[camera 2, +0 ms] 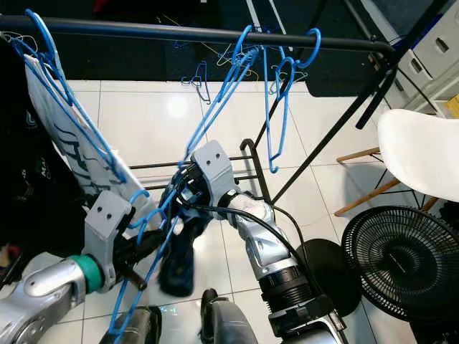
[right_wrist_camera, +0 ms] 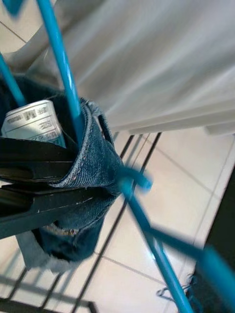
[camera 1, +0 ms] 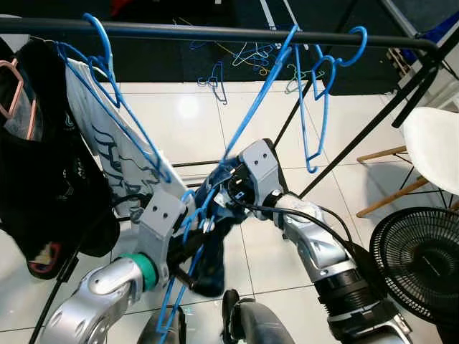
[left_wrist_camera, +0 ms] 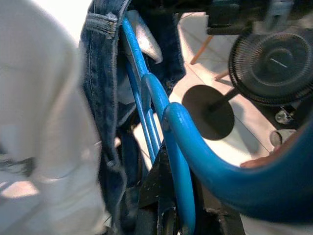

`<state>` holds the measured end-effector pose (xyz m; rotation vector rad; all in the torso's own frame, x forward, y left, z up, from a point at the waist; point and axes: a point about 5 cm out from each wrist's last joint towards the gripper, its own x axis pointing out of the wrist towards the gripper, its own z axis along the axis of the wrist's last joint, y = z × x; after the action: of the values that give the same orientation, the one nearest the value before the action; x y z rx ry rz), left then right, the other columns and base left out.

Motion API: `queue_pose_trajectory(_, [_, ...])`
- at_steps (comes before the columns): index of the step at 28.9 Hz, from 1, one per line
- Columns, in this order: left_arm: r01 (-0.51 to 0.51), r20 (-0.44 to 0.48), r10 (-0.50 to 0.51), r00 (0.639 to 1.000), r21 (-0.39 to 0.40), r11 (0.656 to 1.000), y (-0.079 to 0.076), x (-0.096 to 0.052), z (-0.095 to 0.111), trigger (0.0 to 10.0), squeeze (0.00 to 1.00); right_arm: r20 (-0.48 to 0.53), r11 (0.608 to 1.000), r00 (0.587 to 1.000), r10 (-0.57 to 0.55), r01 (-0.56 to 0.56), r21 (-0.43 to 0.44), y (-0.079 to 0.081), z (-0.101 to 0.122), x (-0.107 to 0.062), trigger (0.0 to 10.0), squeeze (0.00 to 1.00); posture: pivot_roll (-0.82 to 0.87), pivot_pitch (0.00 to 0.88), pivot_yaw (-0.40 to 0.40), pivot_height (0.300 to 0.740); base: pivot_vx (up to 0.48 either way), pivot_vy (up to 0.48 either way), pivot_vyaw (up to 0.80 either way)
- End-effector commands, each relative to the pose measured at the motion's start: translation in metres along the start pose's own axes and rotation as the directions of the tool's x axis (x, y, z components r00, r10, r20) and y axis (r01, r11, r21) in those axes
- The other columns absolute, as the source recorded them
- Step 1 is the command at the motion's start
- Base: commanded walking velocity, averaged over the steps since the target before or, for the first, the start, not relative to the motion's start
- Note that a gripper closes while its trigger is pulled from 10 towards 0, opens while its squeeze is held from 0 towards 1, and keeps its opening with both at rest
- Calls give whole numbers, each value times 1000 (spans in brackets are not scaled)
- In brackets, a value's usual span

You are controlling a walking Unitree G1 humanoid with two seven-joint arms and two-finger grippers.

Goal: Hang hanger

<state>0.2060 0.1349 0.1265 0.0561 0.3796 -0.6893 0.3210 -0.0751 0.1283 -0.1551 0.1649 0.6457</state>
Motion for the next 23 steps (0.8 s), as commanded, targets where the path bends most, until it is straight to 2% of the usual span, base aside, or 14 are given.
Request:
queue_pose_trajectory(1, [50,54,-50,997,13,999,-8,1,2,10000,0,11,999,999,-48,47,21,-4,-5,-5,0,0,78,144,-72,733,0,0,0])
queue_pose_trajectory(5, [36,76,-37,996,11,999,-9,2,2,10000,0,42,998,997,-60,58,32,-3,-2,-8,0,0,72,140,-71,733,0,0,0])
queue_pose_trajectory(8, [9,78,-10,997,13,1000,-7,7,-1,10000,0,106,999,994,-14,10,39,9,9,-13,0,0,67,132,-71,733,0,0,0])
queue_pose_trajectory(15, [19,64,-20,998,29,999,-6,8,-4,10000,0,143,997,988,62,-70,46,26,22,-14,0,0,65,122,-70,733,0,0,0])
queue_pose_trajectory(18, [27,67,-29,997,38,999,-5,7,-5,10000,0,125,991,989,77,-90,102,32,23,-13,0,0,68,112,-68,733,0,0,0])
queue_pose_trajectory(20, [27,67,-29,997,38,999,-5,7,-5,10000,0,125,991,989,77,-90,102,32,23,-13,0,0,68,112,-68,733,0,0,0])
queue_pose_trajectory(22, [-7,92,4,996,33,999,-2,9,-4,10000,0,100,980,992,77,-94,174,37,23,-15,0,0,64,112,-69,733,0,0,0])
queue_pose_trajectory(23, [-7,92,4,996,33,999,-2,9,-4,10000,0,100,980,992,77,-94,174,37,23,-15,0,0,64,112,-69,733,0,0,0])
